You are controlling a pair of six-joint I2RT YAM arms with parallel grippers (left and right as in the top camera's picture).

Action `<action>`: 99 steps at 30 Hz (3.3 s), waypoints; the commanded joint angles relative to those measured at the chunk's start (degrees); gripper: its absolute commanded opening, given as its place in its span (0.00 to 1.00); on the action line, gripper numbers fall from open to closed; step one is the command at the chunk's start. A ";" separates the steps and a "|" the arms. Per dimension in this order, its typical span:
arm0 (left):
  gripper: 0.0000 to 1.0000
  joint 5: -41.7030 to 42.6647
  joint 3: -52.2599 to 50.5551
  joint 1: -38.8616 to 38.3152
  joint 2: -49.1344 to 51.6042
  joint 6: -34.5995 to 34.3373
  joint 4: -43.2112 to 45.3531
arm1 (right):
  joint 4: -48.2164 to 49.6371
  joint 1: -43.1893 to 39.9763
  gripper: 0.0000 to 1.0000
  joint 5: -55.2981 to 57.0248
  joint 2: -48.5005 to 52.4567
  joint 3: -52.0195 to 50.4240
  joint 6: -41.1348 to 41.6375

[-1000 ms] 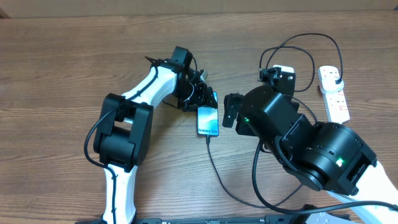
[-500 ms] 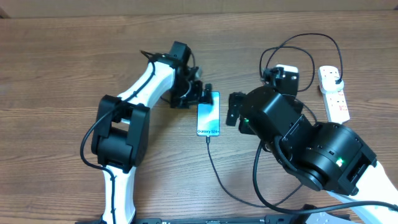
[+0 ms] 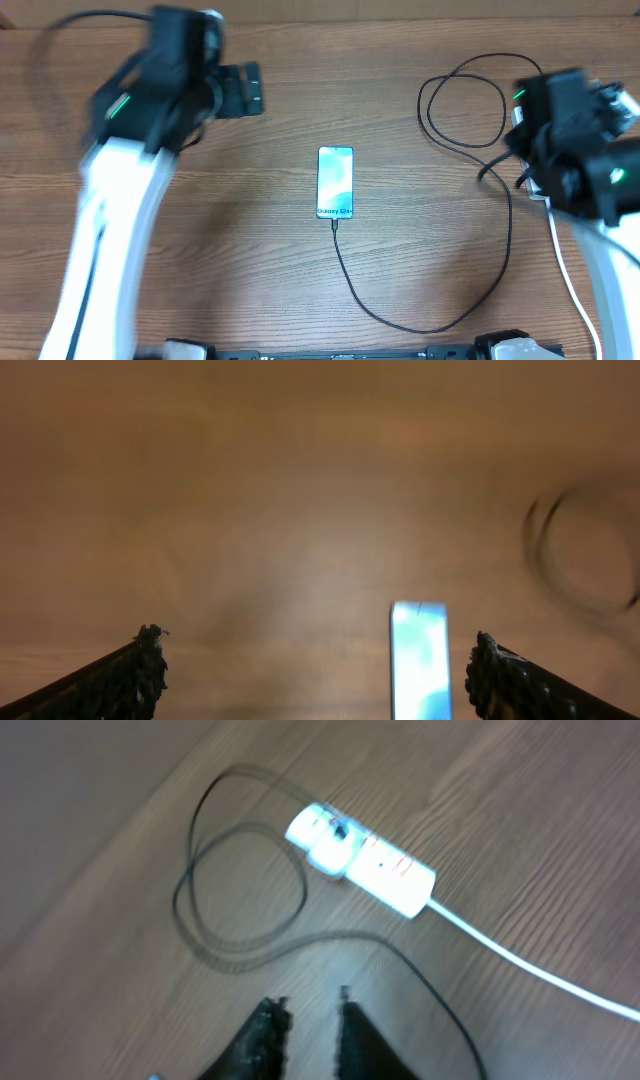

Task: Plug charger to phone and switch on socket

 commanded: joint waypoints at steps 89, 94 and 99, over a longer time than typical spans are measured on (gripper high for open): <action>1.00 -13.05 -0.50 6.49 -70.10 0.83 -33.59 | 14.82 -34.67 0.04 -34.18 51.06 11.89 -21.90; 1.00 -13.05 -0.50 6.49 -71.08 0.83 -33.59 | 15.50 -34.67 0.04 -34.21 51.34 11.82 -21.86; 1.00 -13.05 -0.52 6.49 -71.12 0.83 -33.59 | 16.55 -34.45 0.04 -34.23 51.65 11.74 -21.84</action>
